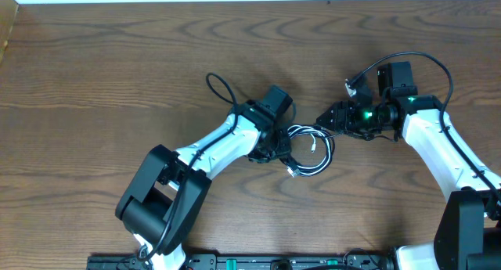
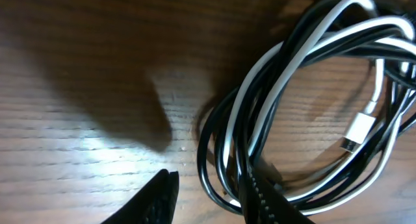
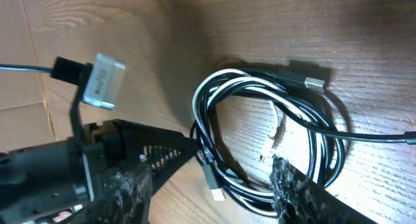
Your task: Untangle cables
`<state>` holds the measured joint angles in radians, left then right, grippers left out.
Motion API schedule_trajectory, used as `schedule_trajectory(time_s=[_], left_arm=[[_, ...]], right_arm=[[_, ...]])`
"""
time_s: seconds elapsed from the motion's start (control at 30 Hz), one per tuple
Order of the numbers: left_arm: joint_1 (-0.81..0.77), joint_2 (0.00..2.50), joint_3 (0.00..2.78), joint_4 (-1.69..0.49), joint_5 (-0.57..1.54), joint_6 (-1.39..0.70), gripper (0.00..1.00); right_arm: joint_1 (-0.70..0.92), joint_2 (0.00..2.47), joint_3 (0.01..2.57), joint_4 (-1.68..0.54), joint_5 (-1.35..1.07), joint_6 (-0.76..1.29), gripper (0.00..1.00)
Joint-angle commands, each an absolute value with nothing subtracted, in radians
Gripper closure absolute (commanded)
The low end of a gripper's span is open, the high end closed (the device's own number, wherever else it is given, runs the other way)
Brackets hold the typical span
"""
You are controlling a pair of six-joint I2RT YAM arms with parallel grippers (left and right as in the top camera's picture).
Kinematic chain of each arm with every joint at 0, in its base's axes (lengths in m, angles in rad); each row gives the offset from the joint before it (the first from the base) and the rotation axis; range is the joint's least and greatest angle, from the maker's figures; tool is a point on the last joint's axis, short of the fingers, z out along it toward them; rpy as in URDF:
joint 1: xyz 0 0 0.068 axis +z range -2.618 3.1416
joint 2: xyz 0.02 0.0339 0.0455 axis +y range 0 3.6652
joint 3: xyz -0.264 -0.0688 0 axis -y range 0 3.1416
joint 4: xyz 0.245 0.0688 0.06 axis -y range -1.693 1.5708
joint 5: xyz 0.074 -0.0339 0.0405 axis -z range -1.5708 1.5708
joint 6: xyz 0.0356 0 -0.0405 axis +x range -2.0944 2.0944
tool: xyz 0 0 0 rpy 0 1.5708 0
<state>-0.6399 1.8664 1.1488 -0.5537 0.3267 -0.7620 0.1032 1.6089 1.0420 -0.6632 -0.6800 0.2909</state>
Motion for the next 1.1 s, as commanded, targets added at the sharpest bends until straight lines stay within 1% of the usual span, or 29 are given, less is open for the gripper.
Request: schedule_trajectory(time_s=[0.0, 0.17, 0.27, 0.3, 0.37, 0.4, 0.43, 0.5, 0.67, 0.87, 1.0, 1.07], left_arm=[[-0.641, 1.876, 1.107, -0.523, 0.328, -0.818, 0.64], [-0.641, 1.876, 1.045, -0.445, 0.327, -0.856, 0.65], [-0.641, 1.876, 1.02, -0.413, 0.324, -0.871, 0.69], [-0.641, 1.876, 1.018, -0.409, 0.321, -0.875, 0.72], [-0.641, 1.876, 1.018, -0.401, 0.316, -0.874, 0.8], [-0.641, 1.876, 1.018, -0.396, 0.311, -0.874, 0.89], [-0.641, 1.876, 1.018, -0.39, 0.305, -0.874, 0.92], [-0.641, 1.876, 1.018, -0.377, 0.301, -0.872, 0.92], [-0.633, 1.838, 1.044, -0.338, 0.302, -0.758, 0.93], [-0.632, 1.636, 1.074, -0.326, 0.302, -0.594, 0.93], [-0.632, 1.512, 1.074, -0.323, 0.302, -0.579, 0.92], [-0.632, 1.482, 1.074, -0.324, 0.302, -0.58, 0.92]], right_arm=[[0.105, 1.599, 1.053, -0.667, -0.683, 0.272, 0.44], [0.105, 1.599, 1.053, -0.668, -0.683, 0.272, 0.44], [0.105, 1.599, 1.053, -0.671, -0.683, 0.272, 0.44], [0.105, 1.599, 1.053, -0.673, -0.683, 0.272, 0.44], [0.107, 1.599, 1.053, -0.674, -0.683, 0.273, 0.44], [0.109, 1.599, 1.053, -0.674, -0.683, 0.272, 0.44], [0.111, 1.599, 1.053, -0.674, -0.683, 0.273, 0.44], [0.118, 1.599, 1.053, -0.674, -0.683, 0.273, 0.44], [0.139, 1.599, 1.053, -0.672, -0.688, 0.272, 0.44], [0.15, 1.599, 1.053, -0.651, -0.757, 0.272, 0.45], [0.163, 1.599, 1.053, -0.597, -0.793, 0.304, 0.47], [0.175, 1.599, 1.053, -0.569, -0.793, 0.351, 0.51]])
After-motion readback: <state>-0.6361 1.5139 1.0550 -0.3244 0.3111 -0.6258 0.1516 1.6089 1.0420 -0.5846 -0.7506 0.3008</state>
